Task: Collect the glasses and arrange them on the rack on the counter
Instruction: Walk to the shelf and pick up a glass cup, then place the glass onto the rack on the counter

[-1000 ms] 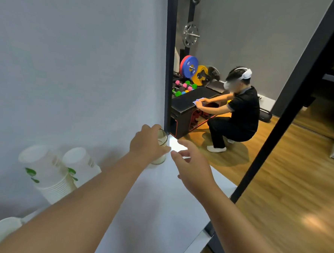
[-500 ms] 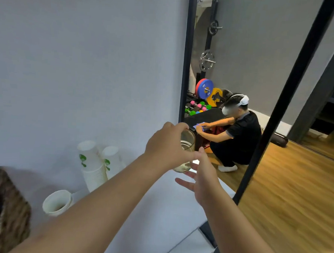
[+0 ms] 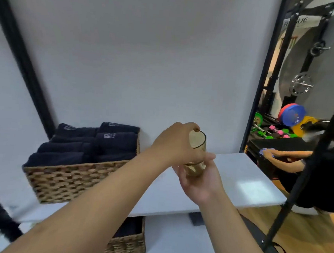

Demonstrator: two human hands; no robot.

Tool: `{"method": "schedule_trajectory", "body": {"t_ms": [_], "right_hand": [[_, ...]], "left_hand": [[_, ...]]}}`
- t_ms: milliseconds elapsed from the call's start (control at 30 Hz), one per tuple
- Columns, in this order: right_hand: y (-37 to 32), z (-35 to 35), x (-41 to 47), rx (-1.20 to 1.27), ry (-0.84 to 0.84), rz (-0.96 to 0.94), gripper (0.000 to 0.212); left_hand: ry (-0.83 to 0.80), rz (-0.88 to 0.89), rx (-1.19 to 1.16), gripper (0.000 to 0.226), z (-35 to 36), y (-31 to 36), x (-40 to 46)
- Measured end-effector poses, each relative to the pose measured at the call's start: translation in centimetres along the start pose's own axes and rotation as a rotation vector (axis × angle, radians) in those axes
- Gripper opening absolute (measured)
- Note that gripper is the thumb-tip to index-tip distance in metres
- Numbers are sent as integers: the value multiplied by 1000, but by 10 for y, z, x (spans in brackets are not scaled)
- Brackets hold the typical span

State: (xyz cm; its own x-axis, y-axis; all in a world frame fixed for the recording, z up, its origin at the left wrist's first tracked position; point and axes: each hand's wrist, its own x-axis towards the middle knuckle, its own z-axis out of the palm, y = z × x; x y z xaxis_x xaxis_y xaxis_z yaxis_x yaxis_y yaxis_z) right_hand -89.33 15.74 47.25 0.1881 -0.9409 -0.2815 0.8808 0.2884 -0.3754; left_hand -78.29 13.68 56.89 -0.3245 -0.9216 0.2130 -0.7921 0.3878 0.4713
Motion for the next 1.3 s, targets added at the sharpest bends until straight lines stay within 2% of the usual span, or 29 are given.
{"method": "schedule_trajectory", "body": {"t_ms": [233,433,600,800,933,1033,1133,1300], "right_hand": [[137,102,-44,12,-140,182,50],[292,192,-67,-94,-266,349,39],[448,255,-92,-111,-346,574,38],[598,302,-98,-149,-346,712,32],[656,319,-81,-214,-316,647,31],[692,325,-47,-325,-257,534,28],[722,332,-3,-442,-187,397,24],[759,340,84,-570,-181,242,23]], "left_hand": [[82,-110,68,87,-130,-57,-125],[206,-253,118,90,-241,-136,-248],[369,-348,89,72,-333,-228,-370],[550,-518,117,54,-415,-349,-500],[622,-643,104,46,-422,-441,-554],[585,-730,81,43,-404,-513,-572],[540,-767,59,44,-386,-578,-568],[513,-749,13,43,-371,-669,-521]]}}
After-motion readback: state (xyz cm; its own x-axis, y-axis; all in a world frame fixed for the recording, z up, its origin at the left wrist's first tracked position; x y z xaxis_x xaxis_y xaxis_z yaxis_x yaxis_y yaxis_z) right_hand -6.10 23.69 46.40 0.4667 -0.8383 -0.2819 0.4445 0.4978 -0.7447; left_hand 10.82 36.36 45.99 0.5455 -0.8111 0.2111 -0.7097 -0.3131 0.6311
